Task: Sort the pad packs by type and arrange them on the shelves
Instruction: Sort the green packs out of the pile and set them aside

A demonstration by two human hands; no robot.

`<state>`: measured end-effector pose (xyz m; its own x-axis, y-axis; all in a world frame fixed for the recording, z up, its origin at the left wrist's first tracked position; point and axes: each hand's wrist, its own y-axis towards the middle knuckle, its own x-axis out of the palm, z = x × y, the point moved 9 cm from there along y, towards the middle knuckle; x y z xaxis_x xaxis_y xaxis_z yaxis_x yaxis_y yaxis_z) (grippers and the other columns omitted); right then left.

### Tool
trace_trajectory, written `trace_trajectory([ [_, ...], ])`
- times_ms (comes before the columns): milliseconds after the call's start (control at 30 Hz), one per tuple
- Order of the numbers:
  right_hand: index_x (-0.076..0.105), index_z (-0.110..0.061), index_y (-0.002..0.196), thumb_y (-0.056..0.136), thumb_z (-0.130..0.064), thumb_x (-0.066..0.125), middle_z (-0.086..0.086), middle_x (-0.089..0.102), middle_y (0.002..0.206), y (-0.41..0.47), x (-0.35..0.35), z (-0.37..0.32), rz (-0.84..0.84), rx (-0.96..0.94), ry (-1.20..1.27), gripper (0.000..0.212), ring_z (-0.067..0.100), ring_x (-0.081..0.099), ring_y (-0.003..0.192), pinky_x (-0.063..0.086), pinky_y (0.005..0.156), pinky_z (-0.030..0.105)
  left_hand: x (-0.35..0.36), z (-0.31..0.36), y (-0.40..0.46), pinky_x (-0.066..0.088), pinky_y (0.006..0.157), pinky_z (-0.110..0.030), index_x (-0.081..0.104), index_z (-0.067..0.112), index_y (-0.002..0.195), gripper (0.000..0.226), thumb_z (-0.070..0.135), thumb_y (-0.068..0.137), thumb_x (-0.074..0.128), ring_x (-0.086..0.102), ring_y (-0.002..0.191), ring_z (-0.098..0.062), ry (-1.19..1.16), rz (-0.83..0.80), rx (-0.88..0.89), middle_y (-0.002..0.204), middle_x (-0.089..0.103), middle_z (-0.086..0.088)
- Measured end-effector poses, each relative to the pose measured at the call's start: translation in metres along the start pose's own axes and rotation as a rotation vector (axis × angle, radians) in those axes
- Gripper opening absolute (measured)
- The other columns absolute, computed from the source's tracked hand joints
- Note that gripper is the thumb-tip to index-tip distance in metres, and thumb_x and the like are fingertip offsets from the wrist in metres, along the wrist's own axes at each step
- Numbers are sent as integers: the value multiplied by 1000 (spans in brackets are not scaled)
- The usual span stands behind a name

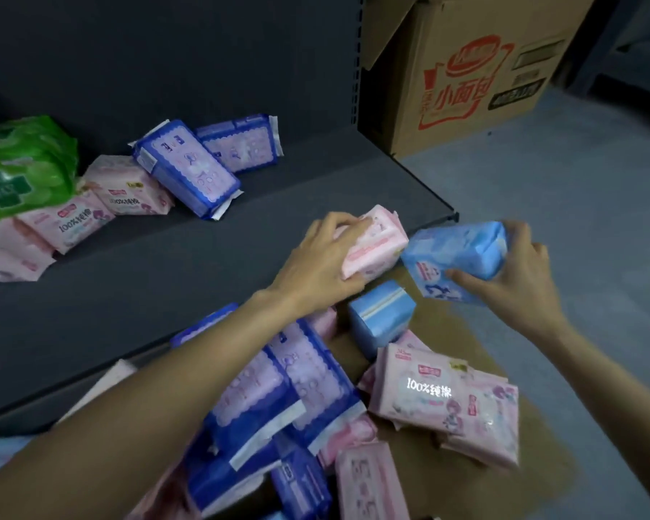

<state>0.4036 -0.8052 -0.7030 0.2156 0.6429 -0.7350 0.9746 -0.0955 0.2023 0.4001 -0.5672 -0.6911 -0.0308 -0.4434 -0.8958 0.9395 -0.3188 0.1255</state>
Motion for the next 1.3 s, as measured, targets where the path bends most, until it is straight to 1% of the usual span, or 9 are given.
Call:
trace_trajectory([
  [200, 33, -3, 129, 70, -3, 80, 14, 49, 121, -34, 31, 78, -180, 291, 185, 76, 33, 53, 115, 41, 80, 31, 54, 46, -12, 43, 96, -43, 41, 20, 140, 78, 42, 71, 68, 40, 119, -22, -53, -158, 103, 133, 37, -2],
  [333, 39, -10, 138, 76, -22, 78, 18, 40, 136, -59, 74, 105, -534, 280, -101, 75, 35, 44, 125, 35, 102, 36, 85, 69, -34, 40, 96, -35, 52, 26, 127, 68, 24, 63, 73, 42, 116, -18, -54, -332, 214, 128, 39, 4],
  [433, 54, -11, 129, 86, -23, 67, 17, 38, 141, -51, 59, 99, -404, 233, -89, 47, 32, 36, 133, 26, 111, 36, 97, 82, -44, 42, 94, -36, 52, 28, 127, 64, 22, 66, 70, 44, 117, -14, -21, -423, 290, 127, 41, 8],
  [567, 58, -11, 125, 95, -19, 55, 8, 44, 138, -52, 52, 71, -412, 74, -25, 32, 24, 38, 132, 25, 107, 28, 102, 84, -44, 26, 92, -13, 46, 25, 136, 62, 28, 79, 70, 36, 126, -10, -35, -456, 298, 139, 37, 7],
  [633, 59, -10, 125, 97, -14, 49, 7, 48, 136, -59, 57, 66, -461, 23, -26, 30, 24, 42, 129, 26, 102, 22, 106, 80, -46, 26, 98, -17, 40, 29, 141, 61, 42, 86, 63, 31, 132, -10, -24, -447, 275, 146, 32, 9],
  [767, 56, -9, 129, 98, -9, 45, 9, 54, 133, -59, 56, 55, -443, -29, -16, 32, 23, 47, 123, 25, 88, 12, 119, 52, -45, 7, 116, -55, 9, 46, 149, 63, 64, 93, 32, -2, 146, -18, 201, -526, 107, 159, 2, 17],
  [900, 56, -9, 129, 100, -28, 44, 9, 56, 133, -61, 60, 43, -455, 5, -15, 37, 23, 49, 122, 30, 92, 20, 123, 57, -42, 7, 119, -42, 4, 41, 151, 58, 55, 99, 25, 1, 147, -14, -132, -576, -20, 158, -6, 19],
  [1067, 56, -10, 129, 93, -21, 56, 10, 56, 129, -53, 50, 21, -438, -112, -113, 37, 30, 49, 118, 35, 96, 31, 93, 60, -42, 29, 103, -29, 17, 29, 152, 59, 37, 99, 43, 31, 137, -19, 4, -426, -5, 155, 27, 1],
  [1300, 59, -13, 123, 86, -9, 61, 8, 57, 126, -18, 59, -76, -406, -548, -212, 36, 32, 52, 112, 43, 97, 42, -40, 29, -33, 43, 85, -32, 64, 18, 114, 40, 31, 87, 39, 58, 103, -22, 314, 210, 262, 105, 68, 1],
])
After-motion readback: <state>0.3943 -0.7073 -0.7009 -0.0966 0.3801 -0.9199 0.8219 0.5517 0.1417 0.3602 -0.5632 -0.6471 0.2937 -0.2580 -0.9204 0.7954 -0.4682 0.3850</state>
